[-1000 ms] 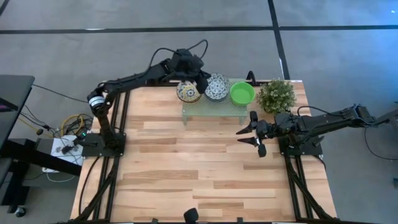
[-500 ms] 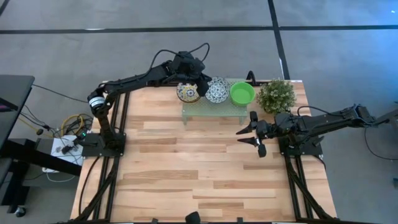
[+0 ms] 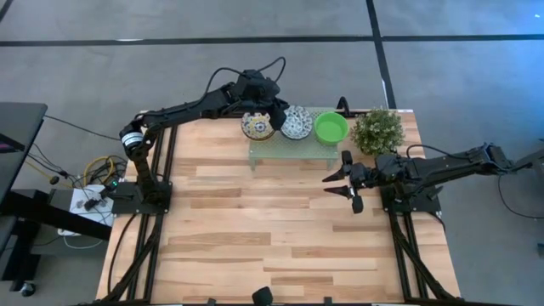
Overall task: Pick & Place Mini bowls
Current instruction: Stack the green patterned bowl on top of the other green patterned bowls on the shelf, then return to Home Position
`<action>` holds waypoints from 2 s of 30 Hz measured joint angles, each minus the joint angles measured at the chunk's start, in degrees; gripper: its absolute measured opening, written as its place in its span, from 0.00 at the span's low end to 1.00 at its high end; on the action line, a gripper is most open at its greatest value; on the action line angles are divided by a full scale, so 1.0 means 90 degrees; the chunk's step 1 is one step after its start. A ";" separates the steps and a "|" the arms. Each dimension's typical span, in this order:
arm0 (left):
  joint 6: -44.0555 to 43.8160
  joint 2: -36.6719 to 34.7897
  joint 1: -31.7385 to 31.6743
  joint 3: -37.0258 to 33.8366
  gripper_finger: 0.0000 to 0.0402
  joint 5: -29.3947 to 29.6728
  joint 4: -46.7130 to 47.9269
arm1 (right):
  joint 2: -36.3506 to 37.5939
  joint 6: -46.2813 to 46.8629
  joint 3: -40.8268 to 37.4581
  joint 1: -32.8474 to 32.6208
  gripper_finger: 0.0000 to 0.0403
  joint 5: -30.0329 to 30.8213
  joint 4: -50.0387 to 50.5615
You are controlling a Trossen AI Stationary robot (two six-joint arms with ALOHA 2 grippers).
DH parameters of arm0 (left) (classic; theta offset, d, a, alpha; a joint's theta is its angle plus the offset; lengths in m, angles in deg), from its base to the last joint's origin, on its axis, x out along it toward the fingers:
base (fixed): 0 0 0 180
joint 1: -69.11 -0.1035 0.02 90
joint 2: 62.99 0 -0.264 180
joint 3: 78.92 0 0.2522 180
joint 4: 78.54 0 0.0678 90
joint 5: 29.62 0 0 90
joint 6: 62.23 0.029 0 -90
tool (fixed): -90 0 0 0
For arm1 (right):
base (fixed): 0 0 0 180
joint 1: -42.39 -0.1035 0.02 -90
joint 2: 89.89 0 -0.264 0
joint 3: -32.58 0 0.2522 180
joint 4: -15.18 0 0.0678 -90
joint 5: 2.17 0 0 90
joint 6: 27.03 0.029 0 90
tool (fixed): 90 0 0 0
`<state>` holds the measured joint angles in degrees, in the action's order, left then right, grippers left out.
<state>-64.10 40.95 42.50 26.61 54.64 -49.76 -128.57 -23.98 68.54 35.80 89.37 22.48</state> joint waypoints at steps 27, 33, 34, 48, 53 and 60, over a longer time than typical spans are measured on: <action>0.1016 -0.5009 0.2668 -0.3119 0.02 -0.0139 0.0599 | 0.0000 0.0000 0.0000 -0.0002 0.32 0.0000 0.0049; 0.0547 -0.7099 0.4299 -0.5191 0.02 0.1330 -0.0403 | 0.0000 0.0000 0.0000 -0.0002 0.32 0.0000 0.0049; 0.0396 -0.7374 0.4530 -0.5477 0.02 0.1444 -0.0591 | 0.0000 -0.0001 0.0000 -0.0005 0.32 0.0000 0.0049; 0.0127 -0.8239 0.5362 -0.6734 0.01 0.2373 -0.1444 | 0.0000 0.0000 0.0000 -0.0004 0.32 0.0000 0.0049; 0.0127 -0.8029 0.5360 -0.6737 0.01 0.2375 -0.1440 | 0.0000 0.0000 0.0000 -0.0004 0.32 0.0000 0.0049; 0.0128 -0.7917 0.5360 -0.6737 0.01 0.2377 -0.1524 | 0.0000 0.0000 0.0000 -0.0005 0.32 0.0000 0.0049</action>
<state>-62.95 -30.30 90.74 -34.02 76.04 -63.47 -128.57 -23.98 68.54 35.76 89.37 22.92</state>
